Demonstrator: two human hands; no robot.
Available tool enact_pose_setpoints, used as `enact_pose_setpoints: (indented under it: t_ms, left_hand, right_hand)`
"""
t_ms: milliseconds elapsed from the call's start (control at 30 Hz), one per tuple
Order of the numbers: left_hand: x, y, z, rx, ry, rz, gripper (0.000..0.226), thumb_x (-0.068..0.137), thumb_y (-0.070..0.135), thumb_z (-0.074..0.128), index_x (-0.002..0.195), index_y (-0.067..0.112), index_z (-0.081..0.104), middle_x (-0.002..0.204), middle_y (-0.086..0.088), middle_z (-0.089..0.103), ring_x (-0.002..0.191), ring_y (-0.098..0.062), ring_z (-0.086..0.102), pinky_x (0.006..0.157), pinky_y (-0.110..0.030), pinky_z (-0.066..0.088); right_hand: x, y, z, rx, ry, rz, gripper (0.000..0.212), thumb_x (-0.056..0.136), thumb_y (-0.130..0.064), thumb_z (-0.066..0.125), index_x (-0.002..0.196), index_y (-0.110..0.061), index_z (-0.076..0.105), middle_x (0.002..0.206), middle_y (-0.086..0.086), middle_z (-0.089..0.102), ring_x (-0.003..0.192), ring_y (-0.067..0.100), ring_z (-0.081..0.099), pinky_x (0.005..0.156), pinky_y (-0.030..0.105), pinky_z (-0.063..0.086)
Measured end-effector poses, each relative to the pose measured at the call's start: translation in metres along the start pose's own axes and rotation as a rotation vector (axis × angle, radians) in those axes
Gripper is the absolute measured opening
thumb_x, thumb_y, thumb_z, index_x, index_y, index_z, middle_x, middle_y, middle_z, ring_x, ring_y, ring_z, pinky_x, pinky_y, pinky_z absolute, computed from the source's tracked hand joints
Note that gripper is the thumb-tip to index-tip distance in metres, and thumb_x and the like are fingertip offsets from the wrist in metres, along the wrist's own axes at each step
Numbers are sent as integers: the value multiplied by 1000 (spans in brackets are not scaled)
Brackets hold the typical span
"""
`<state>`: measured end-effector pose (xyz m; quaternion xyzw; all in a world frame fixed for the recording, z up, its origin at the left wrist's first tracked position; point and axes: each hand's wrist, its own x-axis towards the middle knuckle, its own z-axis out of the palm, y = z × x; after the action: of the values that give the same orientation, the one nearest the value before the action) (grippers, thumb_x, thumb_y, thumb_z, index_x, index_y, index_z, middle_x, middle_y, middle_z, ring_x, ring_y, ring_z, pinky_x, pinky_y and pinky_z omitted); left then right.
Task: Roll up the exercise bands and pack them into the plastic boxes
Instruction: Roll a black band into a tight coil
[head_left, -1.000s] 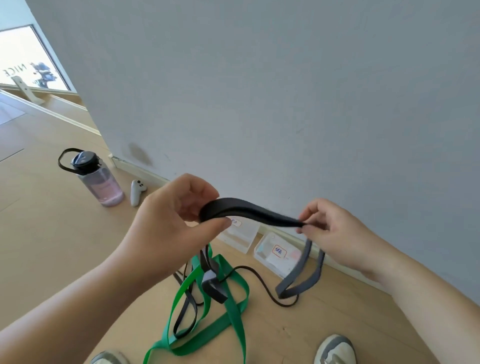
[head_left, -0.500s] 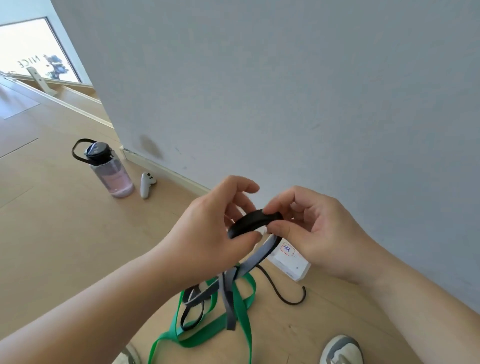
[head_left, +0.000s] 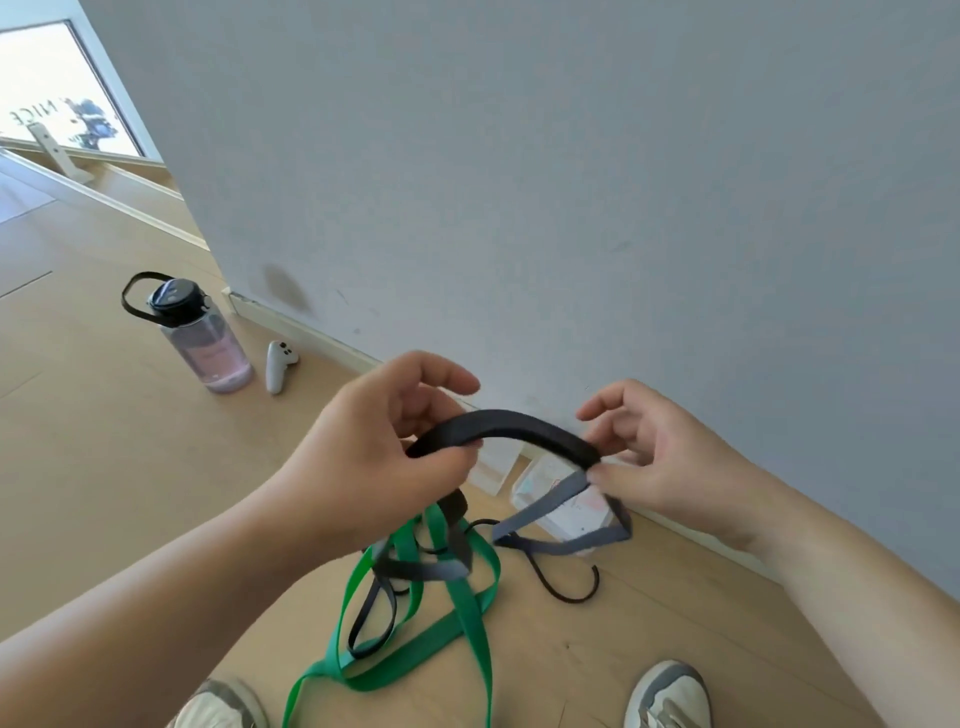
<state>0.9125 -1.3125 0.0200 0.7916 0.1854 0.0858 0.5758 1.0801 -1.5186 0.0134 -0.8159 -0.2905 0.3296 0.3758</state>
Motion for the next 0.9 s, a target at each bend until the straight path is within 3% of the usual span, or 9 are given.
enact_pose_setpoints:
  t_ms: [133,200,267,433,533,633,733,833,900]
  left_hand:
    - [-8,15,14,10,3,74,38,82,5,81,106,30,64,93,9,80,86,-17,75,83,-46,62]
    - [-7,17,20,50,18,133,35,81,5,79,101,31,65,93,12,79,87,-11,76,84,-42,62]
    - [-3,14,21,84,24,196,37,81,2,74,103,30,65,96,12,77,91,-8,75,84,-36,61]
    - [11,-12,15,416,-163,102,66,83,9,67,136,42,45,99,20,63,90,0,63,78,-21,53]
    - [14,-29,12,532,-336,-46,32,84,19,62,110,37,57,84,10,64,76,-6,61,71,-31,55]
    - [12,-43,7,598,-427,-122,10,82,26,61,91,31,60,83,7,65,81,-14,65,80,-43,58]
    - [13,-43,0,443,-246,-69,20,84,22,65,95,39,64,84,9,70,85,-14,69,87,-43,58]
    - [12,-24,-4,208,-17,16,38,86,7,75,110,35,66,90,5,74,84,-18,72,85,-43,61]
    - [7,-10,-4,70,52,10,41,79,4,85,105,28,66,94,5,77,83,-19,75,82,-43,63]
  right_hand:
    - [-8,-21,22,251,-136,-119,45,81,-7,77,121,-19,60,103,11,74,102,26,73,101,51,54]
    - [-10,-30,29,326,-78,-163,41,82,-7,80,117,-17,62,101,13,75,94,41,71,90,59,58]
    - [-11,-36,32,284,18,-192,35,83,-3,82,109,-20,66,94,11,76,89,48,68,83,56,59]
    - [-11,-34,32,180,121,-240,25,79,-2,84,95,-19,76,87,-4,80,84,11,77,79,21,59]
    - [-10,-32,24,212,162,-234,25,77,1,84,94,-16,77,86,-1,80,82,12,77,76,19,58]
    - [-7,-26,5,292,259,-197,28,80,0,81,99,-18,75,83,5,78,78,16,74,76,28,58]
    - [-5,-11,-11,123,228,-98,30,87,-7,78,106,-29,70,84,11,74,80,29,70,87,46,59]
    - [-5,2,-17,-45,72,39,34,90,-11,76,112,-35,66,88,1,75,75,13,70,89,46,59]
    - [-6,3,-11,13,-53,76,43,87,-8,79,117,-34,64,91,-2,75,78,10,72,86,41,58]
